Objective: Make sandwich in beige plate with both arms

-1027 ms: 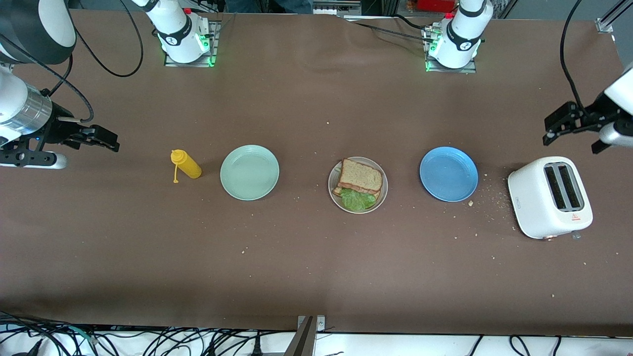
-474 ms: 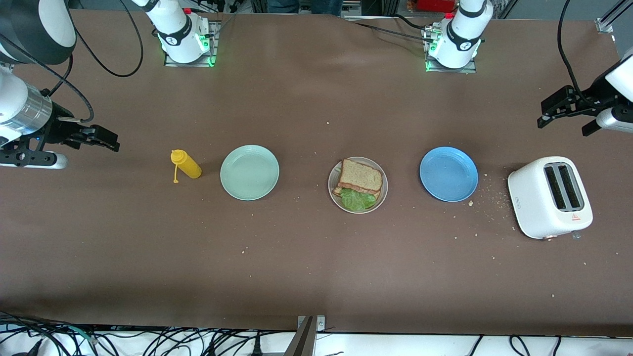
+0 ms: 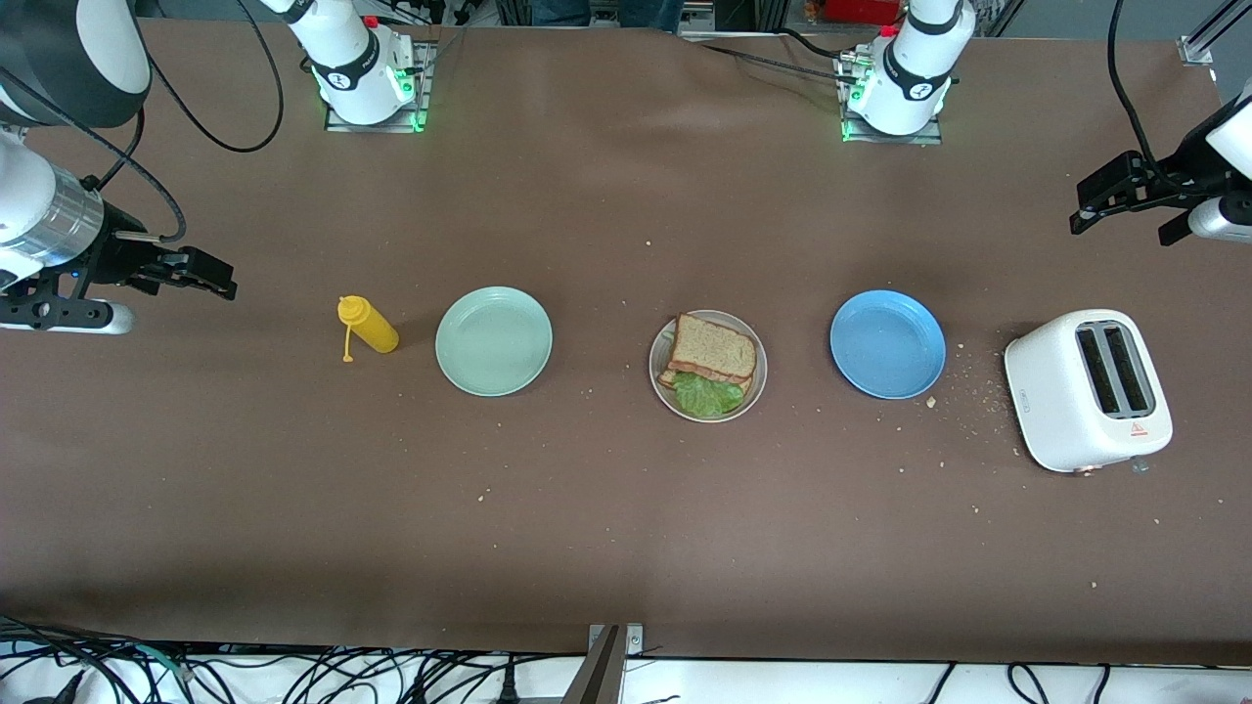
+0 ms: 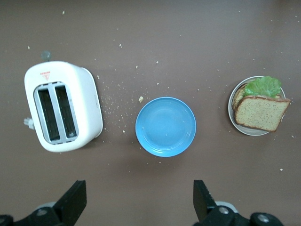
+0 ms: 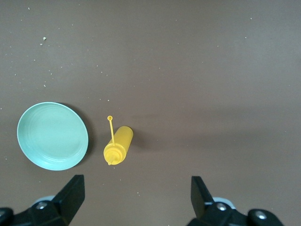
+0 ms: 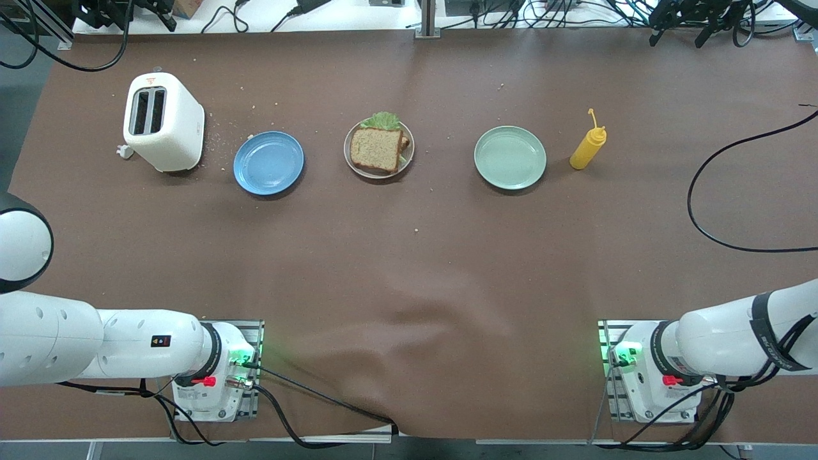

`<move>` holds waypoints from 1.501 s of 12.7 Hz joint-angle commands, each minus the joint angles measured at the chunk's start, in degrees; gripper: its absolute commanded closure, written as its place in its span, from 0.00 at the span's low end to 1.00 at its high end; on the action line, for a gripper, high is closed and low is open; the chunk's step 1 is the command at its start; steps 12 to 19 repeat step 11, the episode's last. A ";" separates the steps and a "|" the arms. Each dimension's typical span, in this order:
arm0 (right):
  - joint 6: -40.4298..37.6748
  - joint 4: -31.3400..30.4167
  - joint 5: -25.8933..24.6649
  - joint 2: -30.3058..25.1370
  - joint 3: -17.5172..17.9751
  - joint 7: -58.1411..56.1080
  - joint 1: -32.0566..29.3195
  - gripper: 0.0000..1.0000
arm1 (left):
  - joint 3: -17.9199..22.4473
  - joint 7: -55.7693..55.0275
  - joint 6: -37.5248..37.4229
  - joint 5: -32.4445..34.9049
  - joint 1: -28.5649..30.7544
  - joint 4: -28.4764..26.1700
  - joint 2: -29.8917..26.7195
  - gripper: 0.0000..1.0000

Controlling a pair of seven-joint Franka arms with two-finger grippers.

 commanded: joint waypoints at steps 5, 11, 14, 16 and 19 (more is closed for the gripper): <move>-0.19 -0.77 0.97 -0.77 0.42 0.08 -0.48 0.00 | -0.32 -3.87 -1.96 0.66 0.21 2.30 -0.16 0.00; -0.54 -0.76 0.97 -0.77 0.42 0.17 -0.48 0.00 | -0.58 -3.78 -2.49 0.66 -0.05 3.18 -0.07 0.00; -0.54 -0.76 0.97 -0.77 0.42 0.17 -0.48 0.00 | -0.58 -3.78 -2.49 0.66 -0.05 3.18 -0.07 0.00; -0.54 -0.76 0.97 -0.77 0.42 0.17 -0.48 0.00 | -0.58 -3.78 -2.49 0.66 -0.05 3.18 -0.07 0.00; -0.54 -0.76 0.97 -0.77 0.42 0.17 -0.48 0.00 | -0.58 -3.78 -2.49 0.66 -0.05 3.18 -0.07 0.00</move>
